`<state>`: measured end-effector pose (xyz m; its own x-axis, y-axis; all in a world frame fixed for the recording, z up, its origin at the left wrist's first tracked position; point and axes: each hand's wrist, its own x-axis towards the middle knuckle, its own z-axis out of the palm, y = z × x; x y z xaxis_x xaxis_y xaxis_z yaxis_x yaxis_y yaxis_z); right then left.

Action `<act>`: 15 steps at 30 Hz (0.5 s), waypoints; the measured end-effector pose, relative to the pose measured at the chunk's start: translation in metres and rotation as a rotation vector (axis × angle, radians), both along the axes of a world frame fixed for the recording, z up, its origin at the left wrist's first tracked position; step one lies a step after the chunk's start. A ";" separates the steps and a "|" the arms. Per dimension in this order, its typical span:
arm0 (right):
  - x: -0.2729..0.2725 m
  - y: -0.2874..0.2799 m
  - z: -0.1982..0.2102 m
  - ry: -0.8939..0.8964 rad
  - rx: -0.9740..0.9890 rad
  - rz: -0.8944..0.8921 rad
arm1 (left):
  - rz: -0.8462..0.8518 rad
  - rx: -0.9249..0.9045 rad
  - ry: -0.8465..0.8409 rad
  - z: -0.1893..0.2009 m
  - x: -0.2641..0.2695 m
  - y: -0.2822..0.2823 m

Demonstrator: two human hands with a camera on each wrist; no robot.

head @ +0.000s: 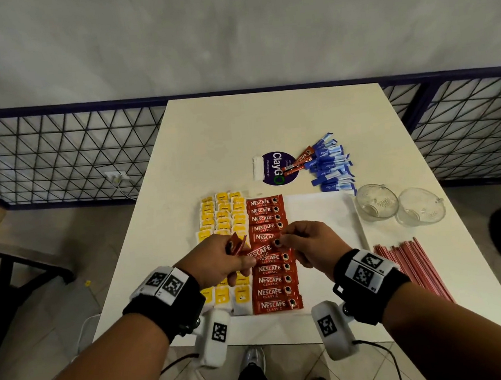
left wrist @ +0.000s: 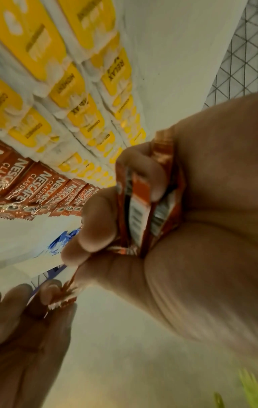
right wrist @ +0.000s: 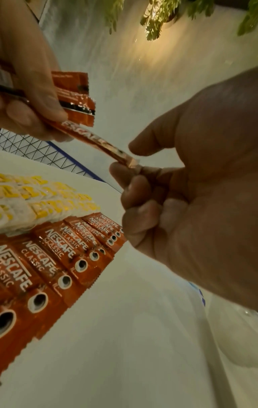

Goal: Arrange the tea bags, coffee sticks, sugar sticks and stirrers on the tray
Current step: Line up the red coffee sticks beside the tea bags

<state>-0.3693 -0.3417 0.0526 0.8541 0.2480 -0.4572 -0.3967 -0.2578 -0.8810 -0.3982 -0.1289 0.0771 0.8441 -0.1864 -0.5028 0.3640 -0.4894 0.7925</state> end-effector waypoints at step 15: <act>-0.015 -0.023 -0.060 0.151 -0.289 -0.080 | 0.232 0.167 -0.073 -0.042 -0.010 0.031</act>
<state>-0.3842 -0.3649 -0.0069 0.7831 0.0246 -0.6214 -0.5460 -0.4511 -0.7060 -0.4083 -0.0979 0.0349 0.8893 0.0963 -0.4471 0.4270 -0.5251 0.7362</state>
